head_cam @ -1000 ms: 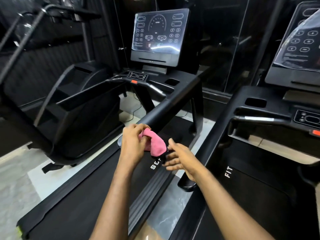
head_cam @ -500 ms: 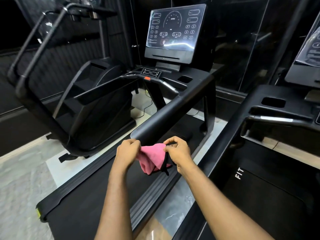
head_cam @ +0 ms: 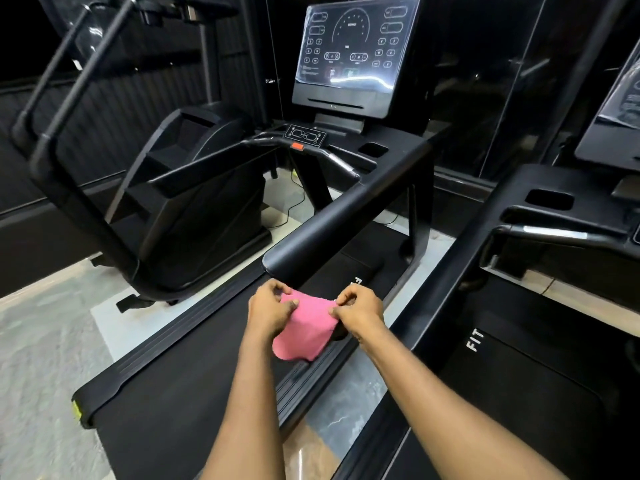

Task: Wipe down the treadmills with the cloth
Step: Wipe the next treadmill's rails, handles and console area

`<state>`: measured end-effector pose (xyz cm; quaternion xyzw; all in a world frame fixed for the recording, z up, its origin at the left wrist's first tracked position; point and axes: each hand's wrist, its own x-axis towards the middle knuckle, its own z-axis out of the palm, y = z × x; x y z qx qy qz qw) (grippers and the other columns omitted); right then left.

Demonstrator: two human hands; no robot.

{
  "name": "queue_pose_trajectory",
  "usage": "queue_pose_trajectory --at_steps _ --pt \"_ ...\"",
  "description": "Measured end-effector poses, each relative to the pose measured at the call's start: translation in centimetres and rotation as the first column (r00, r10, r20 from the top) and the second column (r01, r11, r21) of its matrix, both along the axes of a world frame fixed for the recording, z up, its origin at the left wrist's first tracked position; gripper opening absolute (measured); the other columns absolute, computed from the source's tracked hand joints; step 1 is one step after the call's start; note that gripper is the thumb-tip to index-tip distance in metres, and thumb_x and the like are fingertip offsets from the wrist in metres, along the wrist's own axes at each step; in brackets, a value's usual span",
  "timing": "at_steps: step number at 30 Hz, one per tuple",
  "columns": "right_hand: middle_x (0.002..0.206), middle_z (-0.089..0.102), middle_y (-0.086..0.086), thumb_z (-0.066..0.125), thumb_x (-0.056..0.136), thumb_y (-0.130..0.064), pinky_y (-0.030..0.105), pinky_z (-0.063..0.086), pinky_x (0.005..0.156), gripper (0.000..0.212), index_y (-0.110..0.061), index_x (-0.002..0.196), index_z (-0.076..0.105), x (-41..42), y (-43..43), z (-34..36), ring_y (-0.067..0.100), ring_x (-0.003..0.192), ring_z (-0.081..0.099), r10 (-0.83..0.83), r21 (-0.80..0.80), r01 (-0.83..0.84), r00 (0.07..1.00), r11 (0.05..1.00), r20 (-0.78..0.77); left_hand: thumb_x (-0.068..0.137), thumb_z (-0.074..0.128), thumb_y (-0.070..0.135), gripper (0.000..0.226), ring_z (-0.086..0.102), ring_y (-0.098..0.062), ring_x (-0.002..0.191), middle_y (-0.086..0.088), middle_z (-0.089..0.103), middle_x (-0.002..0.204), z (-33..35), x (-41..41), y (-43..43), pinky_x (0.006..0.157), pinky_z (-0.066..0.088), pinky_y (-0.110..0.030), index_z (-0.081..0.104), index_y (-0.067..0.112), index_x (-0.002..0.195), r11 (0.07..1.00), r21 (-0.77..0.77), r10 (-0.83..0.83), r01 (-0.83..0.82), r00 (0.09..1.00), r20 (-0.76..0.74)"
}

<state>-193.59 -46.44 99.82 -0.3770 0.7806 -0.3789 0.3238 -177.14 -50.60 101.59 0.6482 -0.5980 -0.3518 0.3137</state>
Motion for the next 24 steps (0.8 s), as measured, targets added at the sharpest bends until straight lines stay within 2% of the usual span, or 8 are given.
queue_pose_trajectory --at_steps 2,7,10,13,16,18,20,24 --pt "0.066 0.06 -0.014 0.083 0.075 -0.017 0.03 0.044 0.085 0.021 -0.028 0.072 0.065 -0.4 0.1 0.6 0.008 0.08 0.06 0.017 -0.021 -0.018 0.998 1.0 -0.061 0.082 0.078 0.007 0.027 0.059 -0.016 0.075 0.002 0.062 0.076 0.0 0.7 -0.1 0.064 0.042 -0.024 0.068 0.025 0.1 0.996 0.053 -0.078 0.078 0.997 -0.017" --pt "0.068 0.067 -0.006 0.077 0.08 -0.012 0.009 0.041 0.059 0.011 -0.022 0.076 0.077 -2.0 -0.5 0.5 0.012 0.073 0.063 0.018 -0.06 -0.024 0.995 0.998 -0.099 0.078 0.082 0.004 0.032 0.053 -0.013 0.069 0.004 0.057 0.071 0.3 1.1 -0.2 0.061 0.04 -0.019 0.073 0.031 0.095 0.977 0.078 -0.207 0.2 0.973 0.099" --pt "0.078 0.073 -0.007 0.079 0.078 -0.009 0.017 0.05 0.074 0.017 -0.022 0.07 0.073 -2.6 -0.9 0.3 0.01 0.08 0.067 0.026 -0.045 -0.031 0.995 0.999 -0.1 0.078 0.082 0.005 0.027 0.049 -0.007 0.068 0.008 0.056 0.069 0.4 0.9 -0.2 0.06 0.037 -0.015 0.077 0.027 0.094 0.991 0.042 -0.128 0.124 0.986 0.108" --pt "0.073 0.066 -0.012 0.082 0.076 -0.001 0.015 0.045 0.069 0.023 -0.021 0.071 0.07 -3.3 -0.9 0.3 0.008 0.076 0.06 0.112 -0.066 -0.11 0.993 0.992 0.023 0.081 0.079 0.005 0.021 0.058 -0.014 0.082 0.001 0.066 0.081 0.9 0.6 0.0 0.071 0.038 -0.019 0.079 0.021 0.095 0.993 0.061 -0.108 0.101 0.985 0.136" --pt "0.063 0.053 -0.01 0.082 0.077 -0.002 0.026 0.045 0.067 0.018 -0.018 0.079 0.073 -4.9 -1.1 0.8 0.01 0.066 0.049 0.194 -0.082 -0.192 0.981 0.978 0.016 0.085 0.074 0.01 0.007 0.06 -0.02 0.085 -0.005 0.066 0.086 1.4 -0.1 -0.3 0.061 0.042 -0.02 0.074 0.017 0.088 0.99 0.051 -0.143 0.135 0.964 0.224" --pt "0.063 0.056 -0.01 0.082 0.078 -0.005 0.029 0.048 0.071 0.017 -0.02 0.083 0.075 -6.2 -1.3 1.1 0.009 0.066 0.052 0.203 -0.094 -0.204 0.979 0.975 -0.018 0.086 0.072 0.019 0.008 0.058 -0.025 0.094 -0.006 0.059 0.095 1.6 -0.9 -0.7 0.075 0.05 -0.028 0.065 0.018 0.082 0.991 -0.049 -0.108 0.127 0.954 0.28" --pt "0.066 0.063 -0.009 0.08 0.079 -0.006 0.027 0.05 0.072 0.017 -0.021 0.083 0.076 -7.7 -1.3 1.3 0.008 0.068 0.059 0.091 -0.122 -0.091 0.996 0.988 -0.009 0.089 0.065 0.023 0.013 0.053 -0.028 0.1 -0.006 0.056 0.1 1.3 -2.4 -0.8 0.085 0.047 -0.041 0.055 0.017 0.083 0.981 -0.164 -0.055 0.105 0.957 0.284" --pt "0.079 0.071 -0.006 0.069 0.085 -0.011 0.025 0.051 0.07 0.016 -0.024 0.077 0.071 -11.5 0.1 1.2 0.012 0.077 0.065 -0.343 -0.168 0.341 0.939 0.925 0.022 0.098 0.053 0.011 0.012 0.046 -0.023 0.077 0.002 0.053 0.08 0.4 -7.2 2.5 0.069 0.031 -0.034 0.042 0.011 0.092 0.951 -0.287 -0.096 0.117 0.992 0.087"
